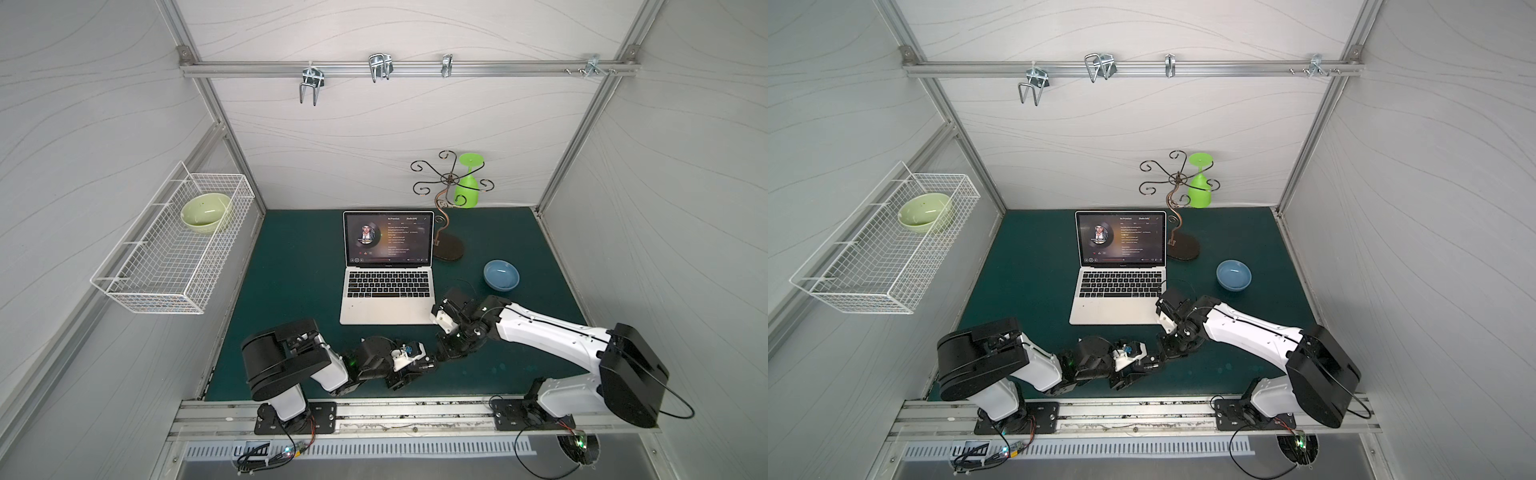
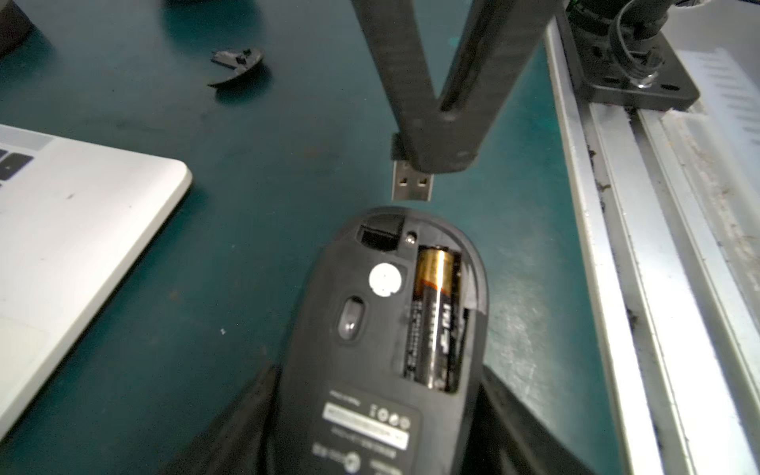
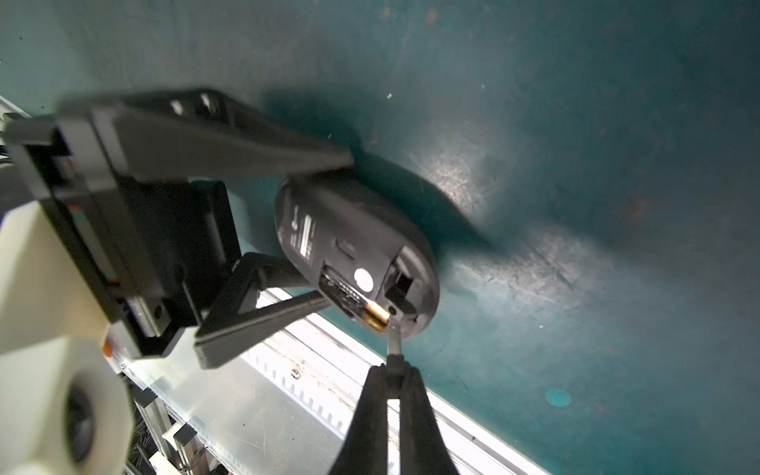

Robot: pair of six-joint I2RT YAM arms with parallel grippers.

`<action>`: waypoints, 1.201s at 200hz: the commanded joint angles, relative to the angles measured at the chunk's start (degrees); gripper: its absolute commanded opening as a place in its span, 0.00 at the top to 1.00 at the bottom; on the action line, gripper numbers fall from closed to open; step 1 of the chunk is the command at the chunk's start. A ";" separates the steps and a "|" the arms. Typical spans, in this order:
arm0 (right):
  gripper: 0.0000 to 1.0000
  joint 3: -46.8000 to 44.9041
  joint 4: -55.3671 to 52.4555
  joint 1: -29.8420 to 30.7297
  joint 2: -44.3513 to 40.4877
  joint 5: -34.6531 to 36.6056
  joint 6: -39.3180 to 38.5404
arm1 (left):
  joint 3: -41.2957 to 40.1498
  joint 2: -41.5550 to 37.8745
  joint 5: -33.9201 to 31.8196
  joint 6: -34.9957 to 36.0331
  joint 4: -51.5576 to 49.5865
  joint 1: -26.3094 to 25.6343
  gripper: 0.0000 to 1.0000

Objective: Remove the wireless mouse receiver from the laptop
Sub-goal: Insert the USB plug into the mouse.

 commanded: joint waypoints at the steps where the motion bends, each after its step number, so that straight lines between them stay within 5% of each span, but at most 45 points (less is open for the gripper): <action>1: 1.00 0.83 -0.10 0.37 -0.25 0.83 0.96 | 0.74 1.18 0.36 1.11 -3.26 0.11 0.40; 41: 1.00 2.09 -2.59 0.38 -0.78 3.93 2.29 | 2.21 -3.78 0.37 1.22 -9.04 -0.29 0.63; 75: 1.00 3.10 -4.84 0.24 -1.68 7.15 2.62 | 3.17 -9.58 -10.40 2.95 -16.76 -2.93 0.89; 110: 1.00 3.91 -4.44 0.22 -1.67 6.88 3.08 | 3.61 -10.13 -22.16 7.25 -18.25 -8.17 1.00; 142: 1.00 3.28 -2.33 0.56 -0.64 5.37 3.66 | 3.83 -9.20 -27.10 8.95 -17.77 -10.43 1.00; 240: 1.00 2.74 2.16 3.00 3.77 6.11 5.82 | 3.64 -9.24 -26.00 8.86 -17.55 -10.51 1.00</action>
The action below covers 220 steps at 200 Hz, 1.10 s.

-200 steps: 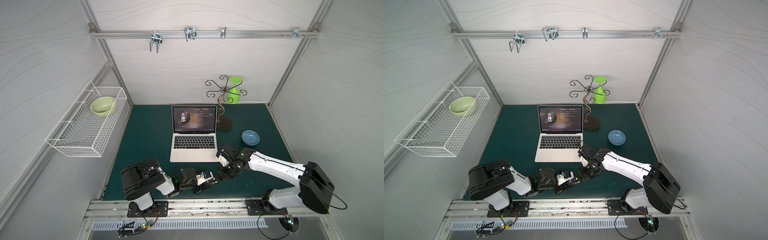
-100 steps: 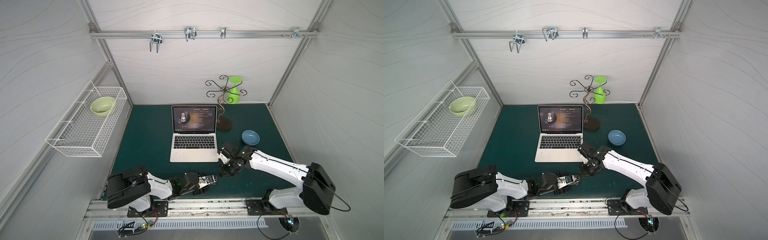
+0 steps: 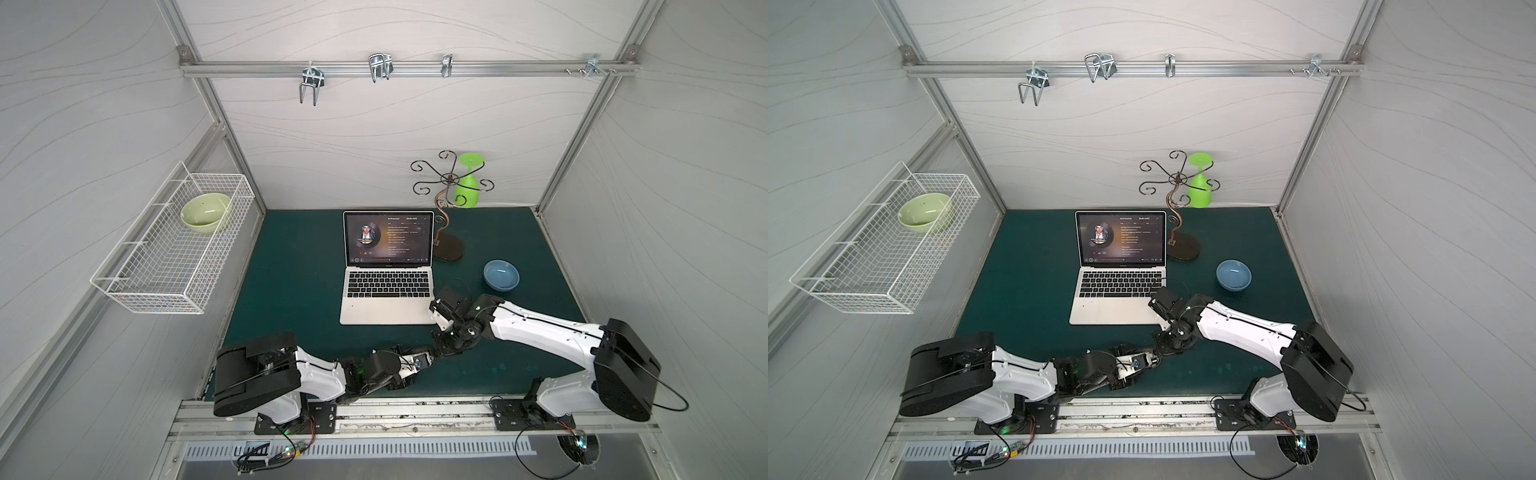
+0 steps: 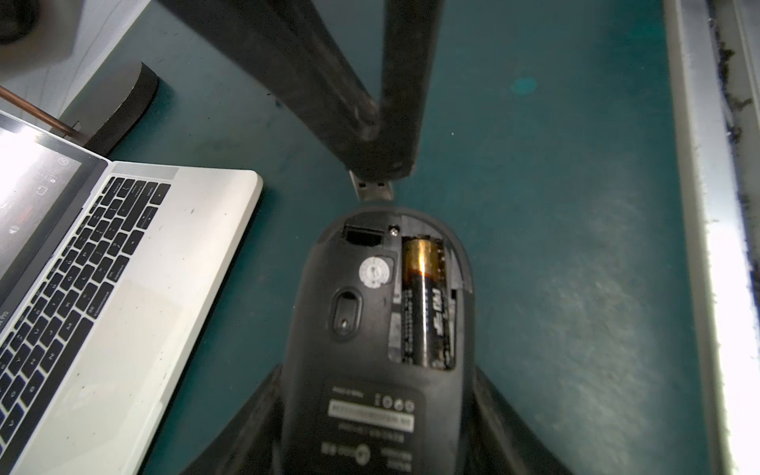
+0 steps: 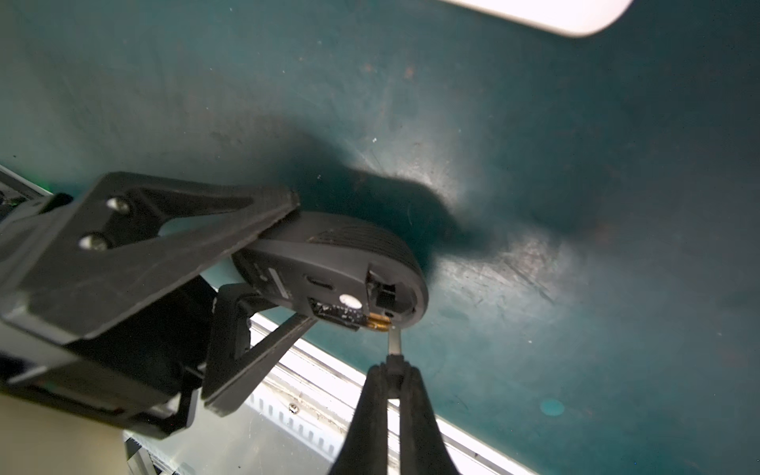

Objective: Remove the wireless mouse receiver from the laptop
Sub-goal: Insert the USB plug into the mouse.

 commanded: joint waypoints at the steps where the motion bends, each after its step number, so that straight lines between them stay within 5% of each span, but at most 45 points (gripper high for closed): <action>1: 1.00 -0.19 1.62 0.41 0.89 0.25 0.88 | 1.04 0.86 -1.28 1.10 -0.58 0.04 1.00; 220: 1.00 -3.16 7.18 0.43 3.62 1.74 0.38 | 1.60 2.10 1.48 0.99 -0.77 0.03 1.00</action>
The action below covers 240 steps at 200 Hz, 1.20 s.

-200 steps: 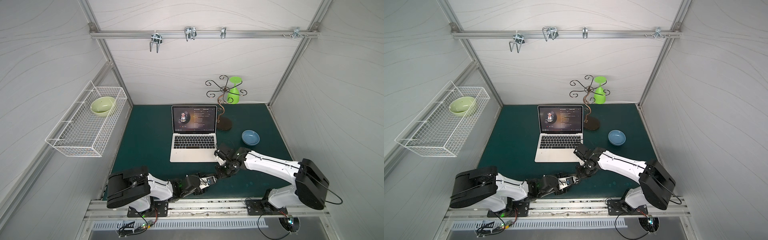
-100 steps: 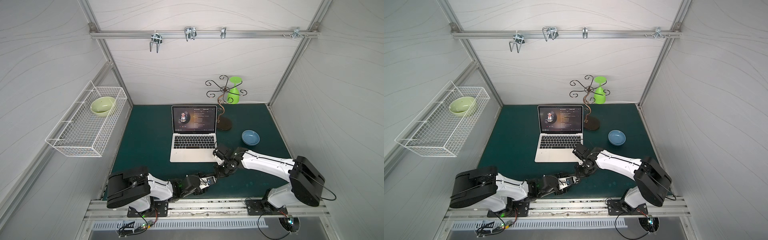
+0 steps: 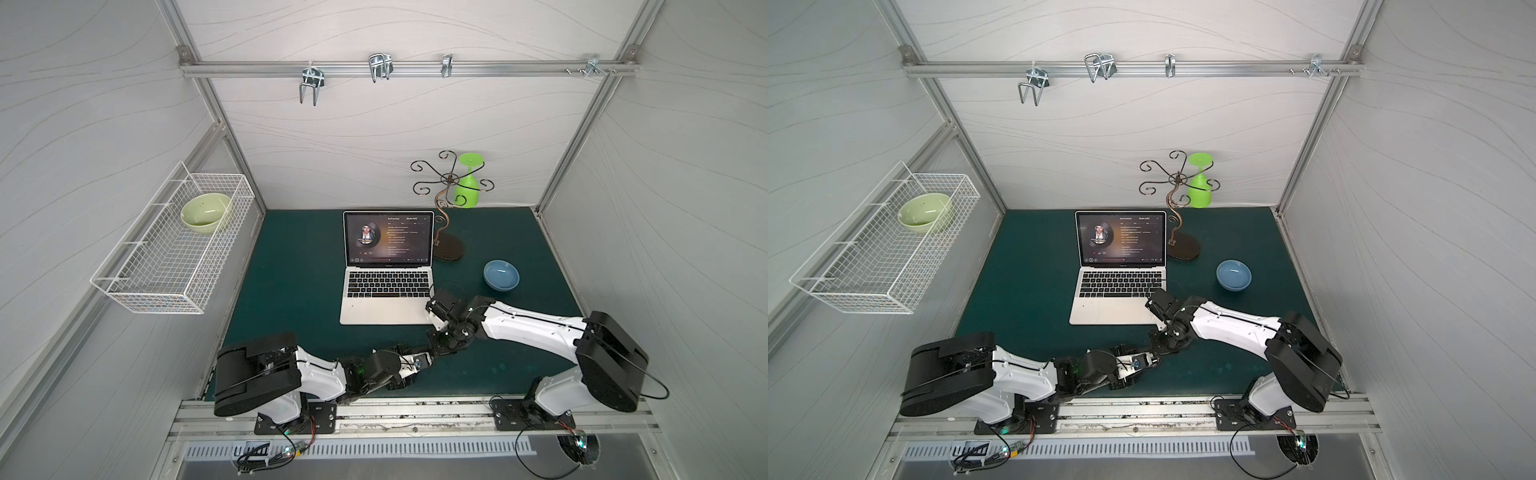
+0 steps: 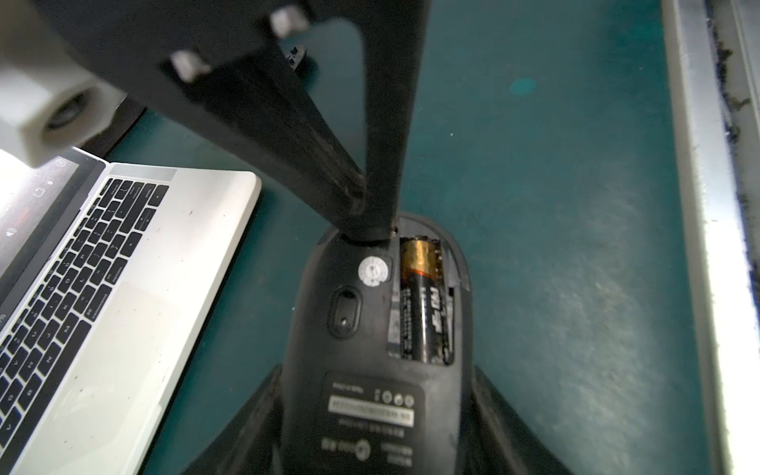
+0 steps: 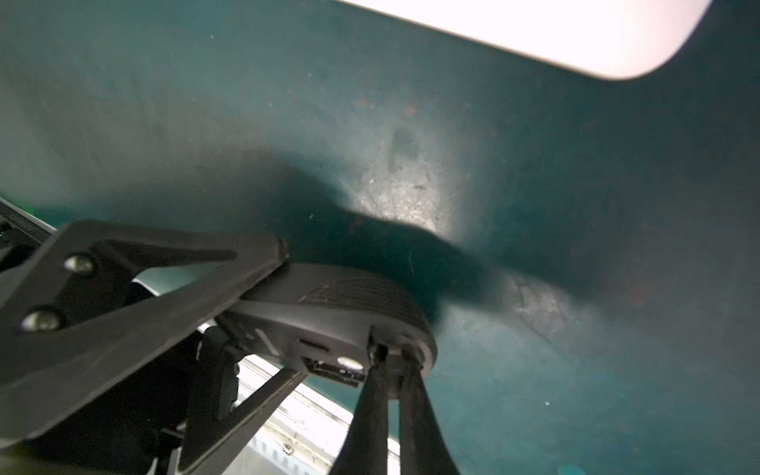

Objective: Remove the wireless mouse receiver from the laptop
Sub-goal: Insert the USB plug into the mouse.

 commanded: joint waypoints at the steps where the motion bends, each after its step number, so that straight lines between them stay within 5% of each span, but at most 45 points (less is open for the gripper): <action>1: 1.00 -1.33 0.89 0.40 0.19 1.50 0.09 | 1.43 1.82 0.87 0.79 -0.82 0.05 1.00; 26: 1.00 -1.85 2.45 0.87 0.28 0.70 -0.28 | 1.50 2.09 1.10 0.78 -0.80 0.03 1.00; 66: 0.60 -1.34 2.53 1.10 -0.91 0.37 -0.24 | 1.59 2.60 0.94 0.80 -0.58 0.06 1.00; 108: 0.38 -1.27 1.32 0.20 -5.14 -0.03 -0.43 | 1.11 2.79 0.36 0.53 0.60 0.05 1.00; 141: 0.25 -4.42 6.46 -3.75 -10.33 -8.51 0.69 | 0.56 2.53 0.84 -0.08 1.70 0.08 1.00; 189: 0.22 -5.64 2.67 -8.82 -14.37 -8.71 0.13 | 0.23 2.61 1.51 -0.53 2.83 0.08 1.00; 240: 0.26 0.10 -11.93 -14.83 -12.43 14.03 -5.34 | 0.53 2.03 10.62 -5.05 1.98 4.74 1.00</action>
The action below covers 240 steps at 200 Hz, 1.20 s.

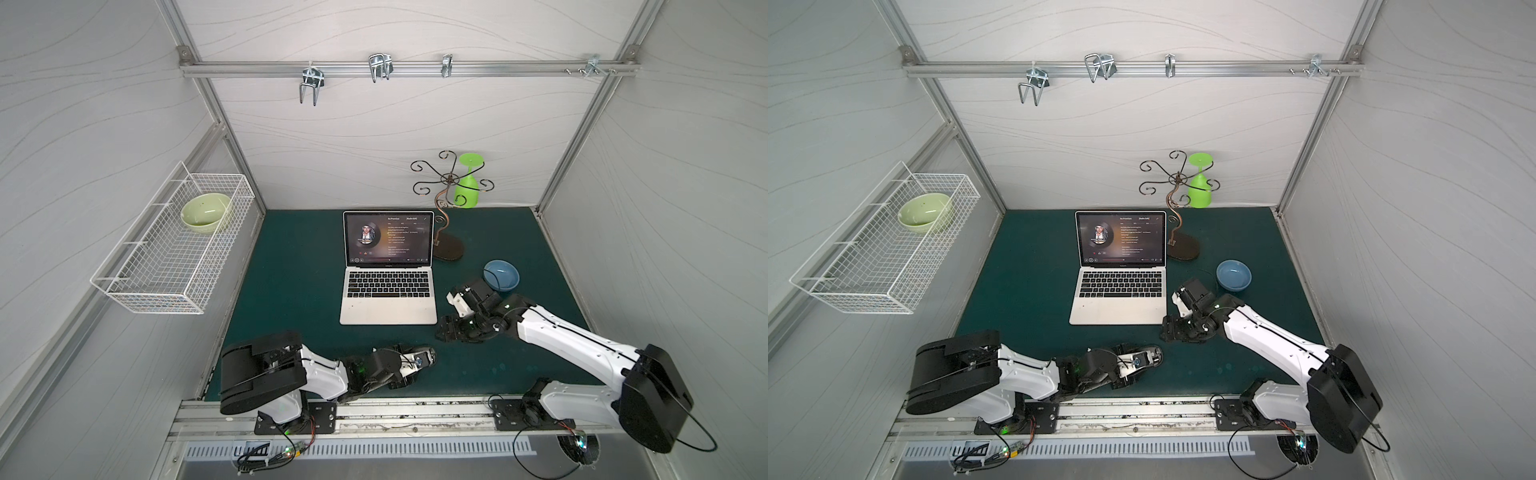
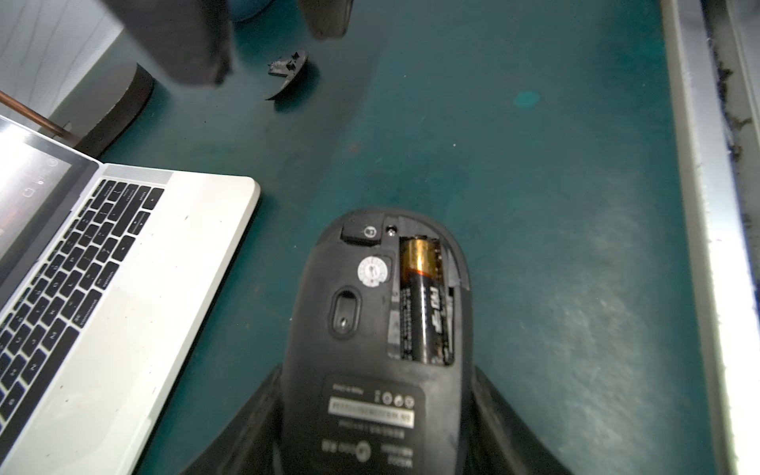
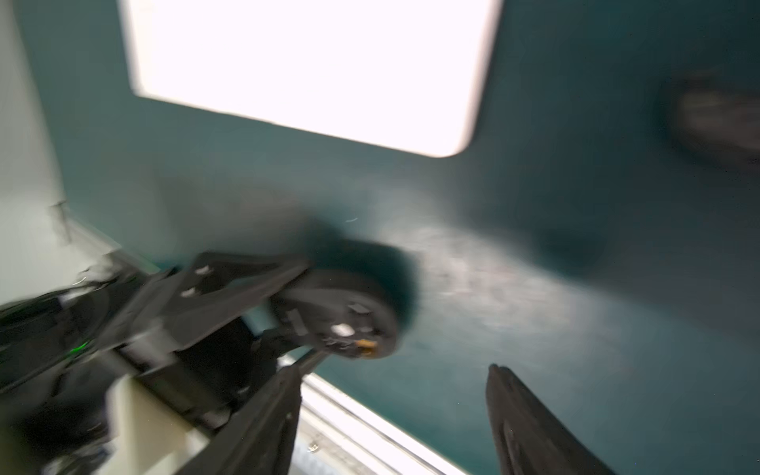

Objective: Remove the wireless mouse receiver from the laptop
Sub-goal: Insert the USB plug into the mouse, then pick up the lid from the center of the board.

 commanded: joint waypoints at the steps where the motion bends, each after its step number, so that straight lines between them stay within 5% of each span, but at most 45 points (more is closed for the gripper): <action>1: 0.26 3.10 -7.87 -2.39 2.05 11.80 -4.16 | 0.24 0.38 7.29 -3.43 -0.26 2.90 1.00; 54: 0.33 8.13 -6.90 -7.96 11.71 17.49 -11.73 | 0.96 -1.12 11.37 -5.78 -2.86 5.58 1.00; 129: 0.30 14.53 -10.95 -0.89 20.00 27.35 -44.47 | 0.65 -2.68 11.60 -5.61 -3.14 5.58 1.00; 192: 0.40 14.31 -9.76 -6.97 19.76 20.86 -63.88 | 0.01 -3.42 11.88 -5.52 -2.30 5.58 1.00; 240: 0.44 15.00 -8.72 -8.17 24.16 17.56 -66.91 | -0.40 -3.97 11.32 -5.26 -1.90 5.58 1.00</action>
